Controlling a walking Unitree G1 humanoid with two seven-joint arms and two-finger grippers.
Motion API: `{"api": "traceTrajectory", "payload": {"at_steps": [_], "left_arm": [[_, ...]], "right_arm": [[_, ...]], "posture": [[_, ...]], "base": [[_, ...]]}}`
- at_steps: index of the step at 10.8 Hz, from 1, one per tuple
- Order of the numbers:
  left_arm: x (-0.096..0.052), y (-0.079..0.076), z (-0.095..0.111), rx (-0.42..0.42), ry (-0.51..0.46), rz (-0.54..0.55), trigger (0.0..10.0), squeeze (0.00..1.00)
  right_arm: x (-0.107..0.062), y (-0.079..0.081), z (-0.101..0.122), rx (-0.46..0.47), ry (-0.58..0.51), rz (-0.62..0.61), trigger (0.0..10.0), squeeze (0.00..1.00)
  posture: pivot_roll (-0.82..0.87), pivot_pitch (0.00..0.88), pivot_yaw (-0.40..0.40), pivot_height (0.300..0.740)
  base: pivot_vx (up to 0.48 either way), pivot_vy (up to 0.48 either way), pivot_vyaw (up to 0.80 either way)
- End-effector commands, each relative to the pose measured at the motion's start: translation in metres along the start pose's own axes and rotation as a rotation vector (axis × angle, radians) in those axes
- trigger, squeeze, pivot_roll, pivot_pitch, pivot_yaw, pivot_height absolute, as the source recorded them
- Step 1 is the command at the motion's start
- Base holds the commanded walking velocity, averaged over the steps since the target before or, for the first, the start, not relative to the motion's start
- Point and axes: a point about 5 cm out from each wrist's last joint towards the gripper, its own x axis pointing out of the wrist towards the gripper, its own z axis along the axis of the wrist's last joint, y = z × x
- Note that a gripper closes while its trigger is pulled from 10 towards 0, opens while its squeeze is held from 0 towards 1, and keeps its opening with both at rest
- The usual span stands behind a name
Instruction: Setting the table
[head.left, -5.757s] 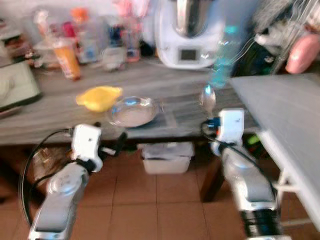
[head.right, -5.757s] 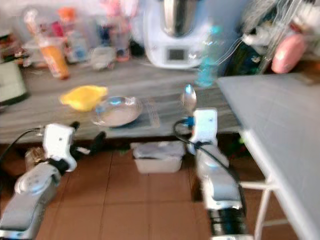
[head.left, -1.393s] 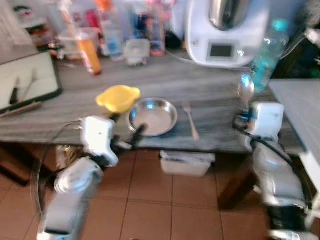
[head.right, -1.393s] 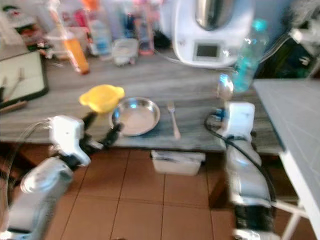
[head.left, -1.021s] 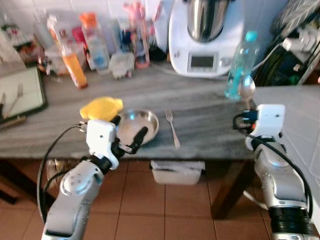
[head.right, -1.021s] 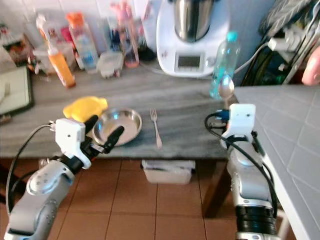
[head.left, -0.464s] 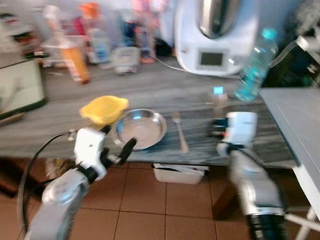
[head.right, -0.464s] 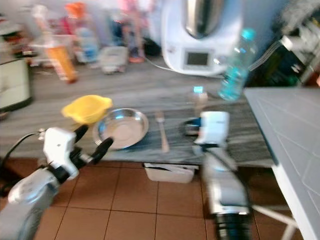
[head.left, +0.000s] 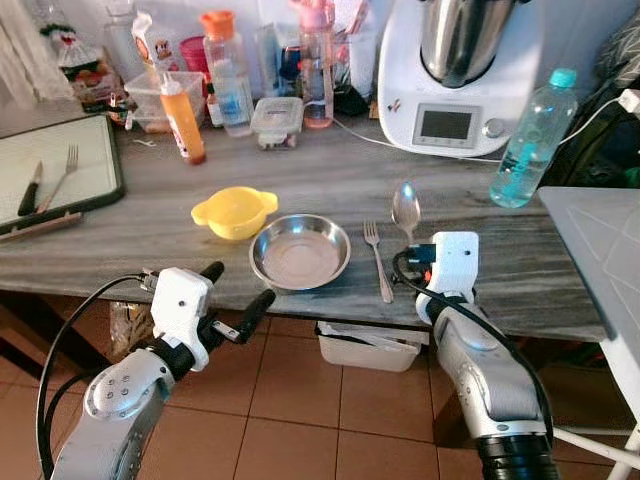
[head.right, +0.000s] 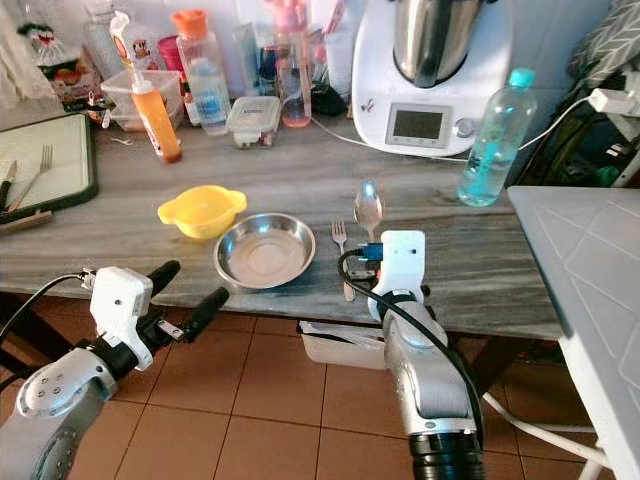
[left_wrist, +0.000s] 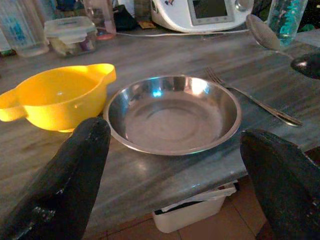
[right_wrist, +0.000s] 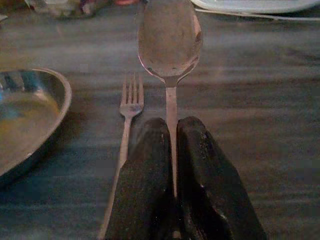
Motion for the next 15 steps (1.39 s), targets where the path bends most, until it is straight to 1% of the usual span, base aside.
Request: {"api": "traceTrajectory", "payload": {"at_steps": [1,4,6,9,11,12,15], "left_arm": [[-0.001,-0.001,0.001,0.003,-0.004,-0.011,10.0,0.00],[0.001,-0.004,0.001,-0.003,-0.006,-0.022,10.0,0.00],[0.003,-0.008,0.001,-0.008,-0.009,-0.030,10.0,0.00],[0.007,-0.014,0.004,-0.018,-0.018,-0.046,10.0,0.00],[0.007,-0.014,0.002,-0.022,-0.009,-0.047,10.0,0.00],[0.007,-0.014,0.000,-0.027,-0.006,-0.051,10.0,0.00],[0.007,-0.013,-0.009,-0.034,0.010,-0.054,10.0,0.00]], "right_arm": [[-0.001,-0.003,-0.002,0.005,0.012,-0.015,10.0,0.00],[-0.002,-0.011,-0.005,-0.019,0.040,-0.058,10.0,0.00],[0.003,-0.015,-0.009,-0.018,0.071,-0.062,10.0,0.00],[0.013,-0.003,-0.011,0.020,0.101,-0.038,10.0,0.00],[0.021,0.004,-0.012,0.061,0.115,-0.030,10.0,0.00],[0.023,0.006,-0.012,0.089,0.119,-0.032,10.0,0.00],[0.027,0.005,-0.013,0.121,0.129,-0.049,10.0,0.00]], "posture": [[0.06,0.066,0.045,0.740],[0.05,0.069,0.048,0.740],[0.05,0.070,0.050,0.740],[0.05,0.073,0.050,0.740],[0.05,0.079,0.050,0.740],[0.06,0.080,0.051,0.740],[0.06,0.084,0.051,0.740]], "base": [[0.000,0.000,0.00],[0.000,0.000,0.00],[0.000,0.000,0.00],[0.000,0.000,0.00],[0.000,0.000,0.00],[0.000,0.000,0.00],[0.000,0.000,0.00]]}}
